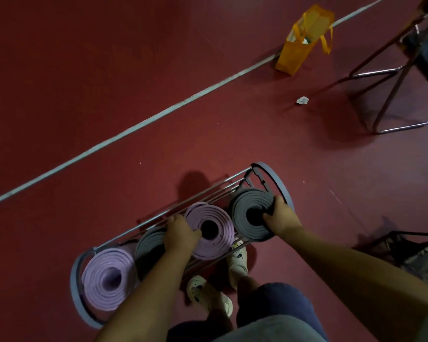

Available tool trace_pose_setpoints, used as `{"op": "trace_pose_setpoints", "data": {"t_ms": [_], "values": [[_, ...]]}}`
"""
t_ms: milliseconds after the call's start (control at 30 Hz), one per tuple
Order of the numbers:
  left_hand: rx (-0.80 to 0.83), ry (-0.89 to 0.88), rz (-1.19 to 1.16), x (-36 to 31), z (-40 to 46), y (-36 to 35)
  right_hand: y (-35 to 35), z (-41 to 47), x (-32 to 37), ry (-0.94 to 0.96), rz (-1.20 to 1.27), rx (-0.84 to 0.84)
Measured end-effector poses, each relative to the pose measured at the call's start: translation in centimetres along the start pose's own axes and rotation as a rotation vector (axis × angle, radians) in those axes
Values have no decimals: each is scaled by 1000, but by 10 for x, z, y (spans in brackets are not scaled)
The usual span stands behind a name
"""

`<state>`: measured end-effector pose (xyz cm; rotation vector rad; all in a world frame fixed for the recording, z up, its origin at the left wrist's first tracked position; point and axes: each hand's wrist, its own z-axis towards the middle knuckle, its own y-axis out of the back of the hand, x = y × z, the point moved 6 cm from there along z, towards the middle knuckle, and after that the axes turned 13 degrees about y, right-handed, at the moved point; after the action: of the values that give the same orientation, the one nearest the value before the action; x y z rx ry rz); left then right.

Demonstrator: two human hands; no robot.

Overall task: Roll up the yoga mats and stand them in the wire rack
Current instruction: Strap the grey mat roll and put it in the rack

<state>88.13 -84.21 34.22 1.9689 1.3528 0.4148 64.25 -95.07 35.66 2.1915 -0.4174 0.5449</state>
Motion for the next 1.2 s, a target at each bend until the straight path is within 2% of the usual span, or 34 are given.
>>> {"op": "trace_pose_setpoints", "data": {"t_ms": [267,433,567,633,800,1000,1200], "values": [[-107,-65,244,-18,0,-15,10,28,12,83,-265,18],[-125,-114,395,-20,18,-9,5,42,22,162,-408,122],[-84,-291,449,-24,20,-13,5,43,25,288,-570,188],[-73,-353,484,-30,13,-23,5,45,24,278,-609,226],[-17,-267,301,-31,25,-23,7,55,35,281,-661,303],[10,-124,160,-15,42,-22,10,61,33,198,-631,309],[-89,-105,28,-13,42,-21,-2,68,42,266,-870,212]]}}
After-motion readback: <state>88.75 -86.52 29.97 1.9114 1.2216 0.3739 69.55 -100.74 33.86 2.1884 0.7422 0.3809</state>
